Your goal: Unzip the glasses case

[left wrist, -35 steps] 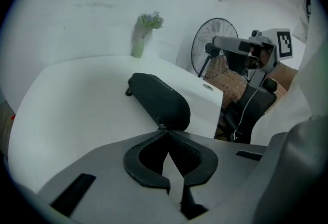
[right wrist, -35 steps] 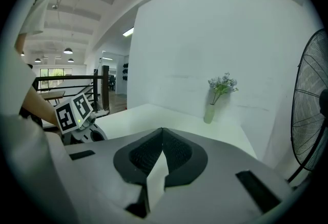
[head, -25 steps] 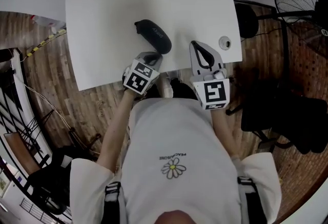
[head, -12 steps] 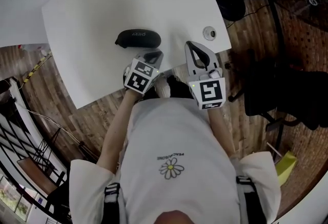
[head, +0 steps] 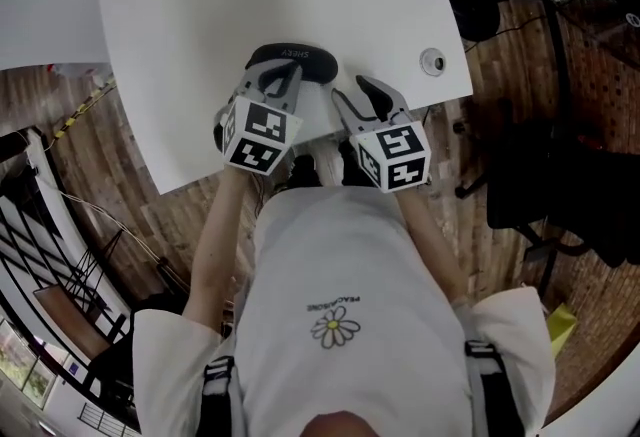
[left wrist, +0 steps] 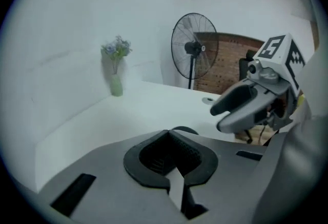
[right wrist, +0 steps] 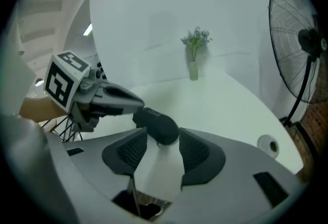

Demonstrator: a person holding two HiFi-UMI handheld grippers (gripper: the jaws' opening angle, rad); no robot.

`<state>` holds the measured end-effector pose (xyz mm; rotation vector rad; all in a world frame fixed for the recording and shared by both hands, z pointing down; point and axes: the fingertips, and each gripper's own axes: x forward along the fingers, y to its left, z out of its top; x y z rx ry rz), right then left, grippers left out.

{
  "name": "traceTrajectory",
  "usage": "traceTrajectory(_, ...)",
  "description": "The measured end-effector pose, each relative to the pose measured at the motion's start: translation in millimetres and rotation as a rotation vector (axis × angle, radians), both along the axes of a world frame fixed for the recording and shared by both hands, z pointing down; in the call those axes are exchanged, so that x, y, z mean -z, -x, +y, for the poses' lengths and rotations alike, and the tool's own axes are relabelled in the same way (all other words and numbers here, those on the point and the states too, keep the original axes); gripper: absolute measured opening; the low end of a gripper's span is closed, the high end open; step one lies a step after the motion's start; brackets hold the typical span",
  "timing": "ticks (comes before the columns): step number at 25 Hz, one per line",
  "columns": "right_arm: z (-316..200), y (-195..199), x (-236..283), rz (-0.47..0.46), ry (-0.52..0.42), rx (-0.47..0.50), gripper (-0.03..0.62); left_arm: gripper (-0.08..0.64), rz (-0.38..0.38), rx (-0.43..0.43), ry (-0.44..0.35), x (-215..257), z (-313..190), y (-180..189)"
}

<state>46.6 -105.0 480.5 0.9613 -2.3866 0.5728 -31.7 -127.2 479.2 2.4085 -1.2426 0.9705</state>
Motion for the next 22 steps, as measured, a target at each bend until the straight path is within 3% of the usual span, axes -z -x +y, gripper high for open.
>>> traceTrajectory(2,9.1,13.3,-22.6,0.017,0.087,0.014,0.192,0.015,-0.071,-0.006,-0.039,-3.9,-16.8,9.6)
traceTrajectory(7,13.0,37.1,-59.9,0.041,0.195,-0.028,0.195,0.015,-0.177,-0.058,-0.016,-31.2,-24.2,12.3)
traceTrajectory(12,6.3,39.6,-79.7,0.03,0.258,-0.119,0.191,0.015,-0.19,-0.038,-0.049,-32.9,-20.4,9.2)
traceTrajectory(18,1.6,37.5,-84.4,0.073,0.229,-0.125,0.115,0.014,-0.157,-0.002,-0.071,-33.3,-18.6,9.6)
traceTrajectory(22,3.3,35.7,-81.1,0.08,0.226,-0.104,0.112,0.014,-0.159,-0.001,-0.075,-33.4,-18.6,8.7)
